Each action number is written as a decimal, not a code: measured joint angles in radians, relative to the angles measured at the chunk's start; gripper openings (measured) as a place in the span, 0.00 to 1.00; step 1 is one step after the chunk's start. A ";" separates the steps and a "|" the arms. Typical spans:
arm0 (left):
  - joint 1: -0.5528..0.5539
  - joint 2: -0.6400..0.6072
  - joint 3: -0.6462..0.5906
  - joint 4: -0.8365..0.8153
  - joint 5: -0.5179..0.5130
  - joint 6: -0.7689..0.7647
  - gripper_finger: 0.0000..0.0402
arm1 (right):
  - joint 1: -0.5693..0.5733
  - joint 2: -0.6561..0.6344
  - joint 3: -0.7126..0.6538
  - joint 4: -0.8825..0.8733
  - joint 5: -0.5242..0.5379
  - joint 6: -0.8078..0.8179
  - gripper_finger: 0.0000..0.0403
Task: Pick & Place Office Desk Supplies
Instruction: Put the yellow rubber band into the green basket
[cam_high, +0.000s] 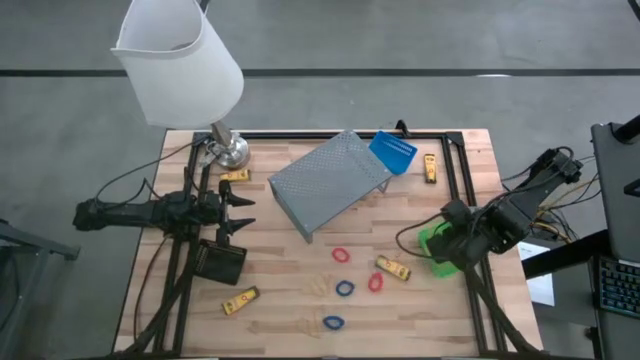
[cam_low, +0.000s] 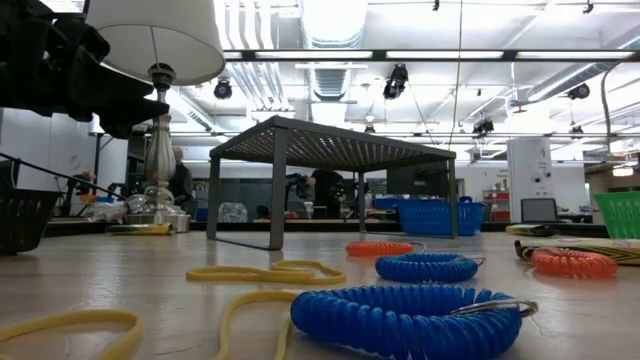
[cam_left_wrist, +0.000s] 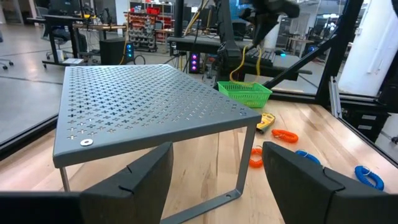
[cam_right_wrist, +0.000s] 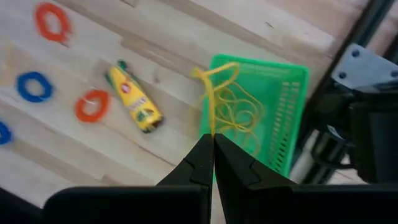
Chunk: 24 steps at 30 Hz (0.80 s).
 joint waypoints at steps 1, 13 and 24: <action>0.000 0.000 0.000 0.000 0.000 0.000 0.63 | 0.000 -0.009 -0.017 0.000 -0.012 0.000 0.02; 0.000 0.000 0.000 0.000 0.000 0.000 0.63 | 0.000 -0.031 -0.211 0.024 -0.098 0.011 0.02; 0.000 0.000 0.000 0.000 0.000 0.000 0.63 | 0.000 -0.031 -0.377 0.248 -0.121 0.128 0.02</action>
